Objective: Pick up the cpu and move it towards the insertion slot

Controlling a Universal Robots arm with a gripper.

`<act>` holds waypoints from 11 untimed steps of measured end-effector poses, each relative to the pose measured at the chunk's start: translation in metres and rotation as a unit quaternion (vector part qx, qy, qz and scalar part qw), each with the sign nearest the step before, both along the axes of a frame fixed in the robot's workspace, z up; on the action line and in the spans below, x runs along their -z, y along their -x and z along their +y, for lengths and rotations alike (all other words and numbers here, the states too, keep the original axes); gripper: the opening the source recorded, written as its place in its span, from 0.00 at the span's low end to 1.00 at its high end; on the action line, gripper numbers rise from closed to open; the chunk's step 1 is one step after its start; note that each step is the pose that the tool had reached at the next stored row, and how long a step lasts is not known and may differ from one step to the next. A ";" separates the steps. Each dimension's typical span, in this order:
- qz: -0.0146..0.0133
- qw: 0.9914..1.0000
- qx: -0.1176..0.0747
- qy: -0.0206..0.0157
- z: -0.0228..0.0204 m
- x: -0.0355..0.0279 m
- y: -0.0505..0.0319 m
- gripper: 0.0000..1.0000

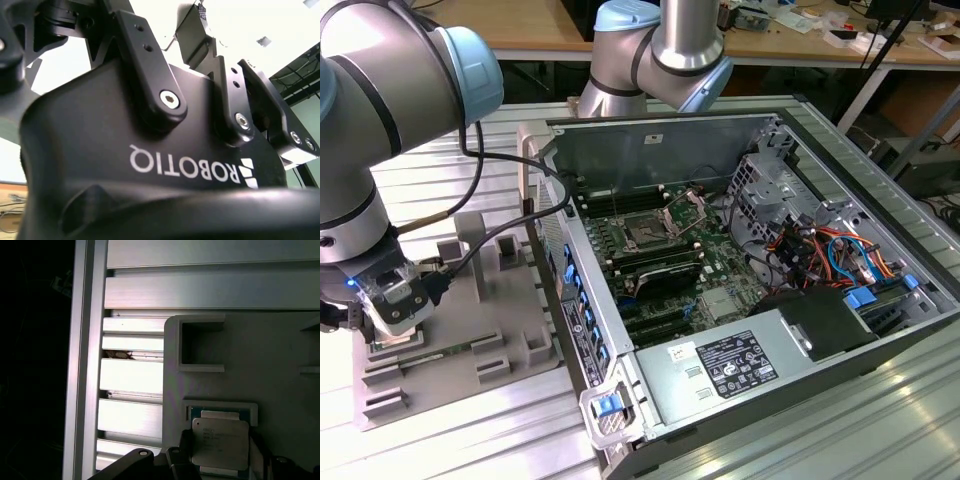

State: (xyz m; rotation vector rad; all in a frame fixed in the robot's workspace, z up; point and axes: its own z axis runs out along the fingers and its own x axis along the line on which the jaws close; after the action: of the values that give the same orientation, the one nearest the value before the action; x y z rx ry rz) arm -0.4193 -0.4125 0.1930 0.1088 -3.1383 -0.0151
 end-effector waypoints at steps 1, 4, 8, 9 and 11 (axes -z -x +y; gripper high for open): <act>0.000 1.000 0.000 0.000 0.0000 0.0000 0.0000 0.53; 0.000 1.000 0.000 0.000 0.0000 0.0000 0.0000 0.53; 0.000 1.000 0.000 0.000 0.0000 0.0001 0.0000 0.53; 0.000 1.000 0.000 0.000 0.0000 0.0001 0.0000 0.53; 0.000 1.000 0.000 0.000 0.0000 0.0000 0.0000 0.53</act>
State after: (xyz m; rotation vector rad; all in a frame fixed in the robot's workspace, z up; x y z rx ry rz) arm -0.4193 -0.4125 0.1930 0.1088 -3.1385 -0.0153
